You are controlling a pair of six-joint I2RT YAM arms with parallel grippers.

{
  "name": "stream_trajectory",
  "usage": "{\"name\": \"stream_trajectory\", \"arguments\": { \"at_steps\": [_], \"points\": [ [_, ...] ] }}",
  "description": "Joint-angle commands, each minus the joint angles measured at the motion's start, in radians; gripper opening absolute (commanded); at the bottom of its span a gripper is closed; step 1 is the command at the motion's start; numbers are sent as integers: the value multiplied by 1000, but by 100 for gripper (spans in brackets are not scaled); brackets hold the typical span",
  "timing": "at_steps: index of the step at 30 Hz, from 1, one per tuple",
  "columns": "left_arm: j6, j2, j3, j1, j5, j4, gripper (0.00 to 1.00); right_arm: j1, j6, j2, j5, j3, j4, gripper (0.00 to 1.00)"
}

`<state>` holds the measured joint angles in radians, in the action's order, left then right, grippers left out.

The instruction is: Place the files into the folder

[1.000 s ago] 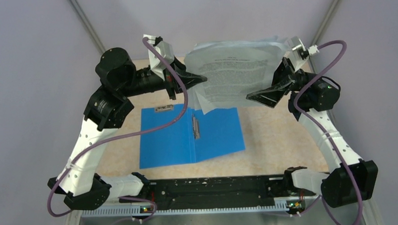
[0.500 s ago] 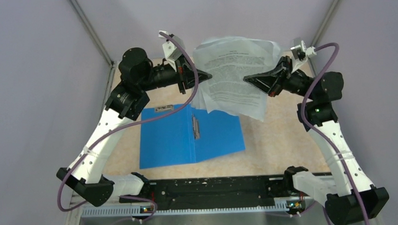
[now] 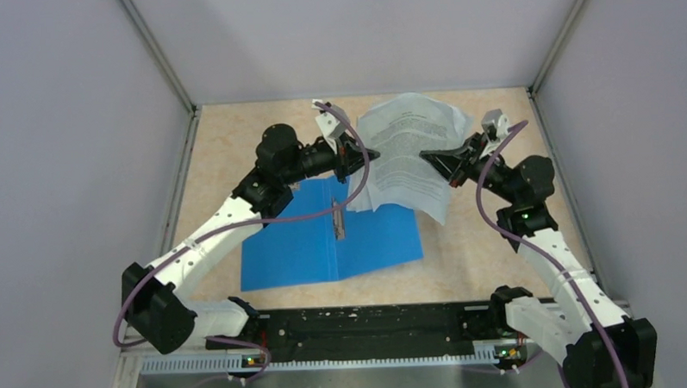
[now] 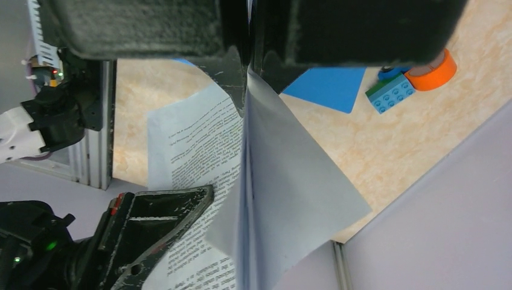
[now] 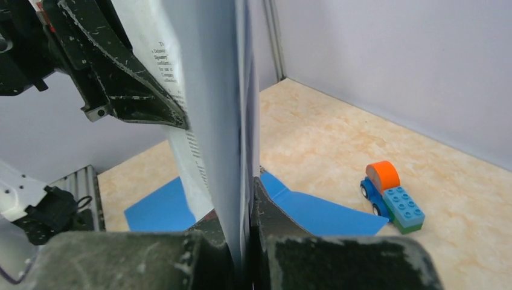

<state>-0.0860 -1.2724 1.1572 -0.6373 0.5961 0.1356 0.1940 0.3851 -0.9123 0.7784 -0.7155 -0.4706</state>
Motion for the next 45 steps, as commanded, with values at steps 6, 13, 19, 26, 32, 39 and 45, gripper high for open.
{"name": "stream_trajectory", "arguments": {
  "at_steps": [6,13,19,26,32,39,45],
  "points": [
    [28,-123,-193,-16,-68,474,0,8,-63,-28,-84,249,-496,0],
    [10,-215,-282,-32,-108,651,8,8,-93,-57,-110,316,-556,0],
    [11,-237,-341,-36,-116,716,22,9,-72,-78,-128,405,-656,5],
    [32,-237,-361,-36,-99,686,34,8,-60,-89,-145,473,-709,17],
    [51,-237,-345,-36,-77,639,42,7,-75,-55,-175,518,-684,34],
    [34,-278,-282,-36,-25,596,44,8,-106,-21,-249,556,-637,43],
    [42,-319,-181,-35,38,526,48,7,-108,-25,-348,568,-660,57]
  ]
}}
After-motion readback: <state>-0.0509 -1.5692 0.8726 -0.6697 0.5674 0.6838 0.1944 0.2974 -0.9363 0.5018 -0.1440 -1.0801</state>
